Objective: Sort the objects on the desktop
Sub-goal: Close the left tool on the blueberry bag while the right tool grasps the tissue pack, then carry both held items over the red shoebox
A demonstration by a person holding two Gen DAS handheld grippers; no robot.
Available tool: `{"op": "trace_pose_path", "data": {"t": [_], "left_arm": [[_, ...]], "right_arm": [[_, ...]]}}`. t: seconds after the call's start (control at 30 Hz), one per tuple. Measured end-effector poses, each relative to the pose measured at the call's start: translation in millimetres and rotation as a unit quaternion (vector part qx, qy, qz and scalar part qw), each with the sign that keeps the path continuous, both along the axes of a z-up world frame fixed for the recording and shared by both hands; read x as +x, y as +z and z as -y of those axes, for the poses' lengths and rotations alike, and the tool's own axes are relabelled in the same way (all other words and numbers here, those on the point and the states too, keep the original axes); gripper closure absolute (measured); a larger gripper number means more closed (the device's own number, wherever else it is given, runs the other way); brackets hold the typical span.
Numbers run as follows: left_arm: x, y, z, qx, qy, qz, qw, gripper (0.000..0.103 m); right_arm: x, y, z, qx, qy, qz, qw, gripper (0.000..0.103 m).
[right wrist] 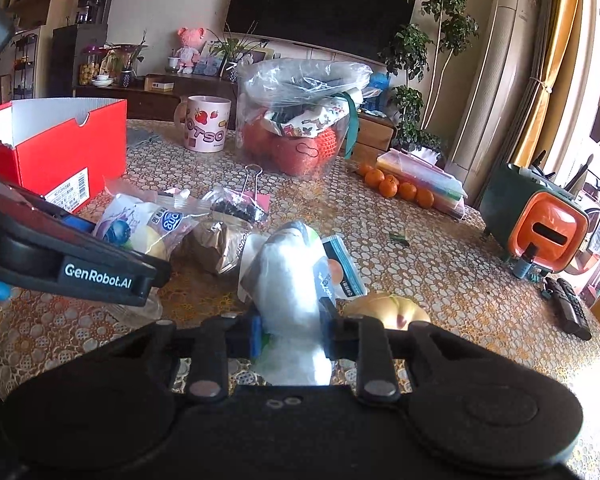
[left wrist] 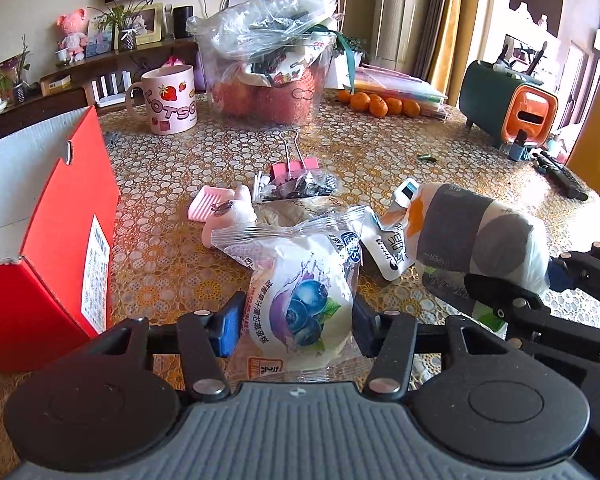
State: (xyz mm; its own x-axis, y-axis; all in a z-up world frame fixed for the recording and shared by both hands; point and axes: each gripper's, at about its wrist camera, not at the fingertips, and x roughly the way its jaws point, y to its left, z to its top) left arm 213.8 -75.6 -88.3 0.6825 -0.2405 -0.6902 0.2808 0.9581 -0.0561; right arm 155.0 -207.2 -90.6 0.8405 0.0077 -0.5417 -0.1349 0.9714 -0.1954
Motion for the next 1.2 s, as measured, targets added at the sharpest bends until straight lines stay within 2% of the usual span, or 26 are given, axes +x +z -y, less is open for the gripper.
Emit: {"op": "trace_pose_path", "data": {"t": [0.13,0.5,0.77,0.93,1.2], "left_arm": [[-8,10,-5,-0.009,0.003,-0.004,0.9999,0.050],[-48,50,-31,-0.017,0.008,0.015,0.9997,0.050],[-68,74,-74,-0.042,0.036,0.007,0.9984,0.050],[-78,90,-104,-0.041,0.053,0.021,0.9975,0.050],[-82,110,-152,-0.038,0.087,0.034,0.9949,0.050]], "right_arm": [[-7,14,-2,0.001,0.004,0.004,1.000,0.076],[-38,53,-20,0.027,0.046,0.018,0.998,0.076],[-50,79,-41,0.053,0.084,0.018,0.995,0.076],[-51,95,-61,0.076,0.114,0.013,0.991,0.076],[-49,118,-98,0.081,0.168,0.025,0.982,0.076]]}}
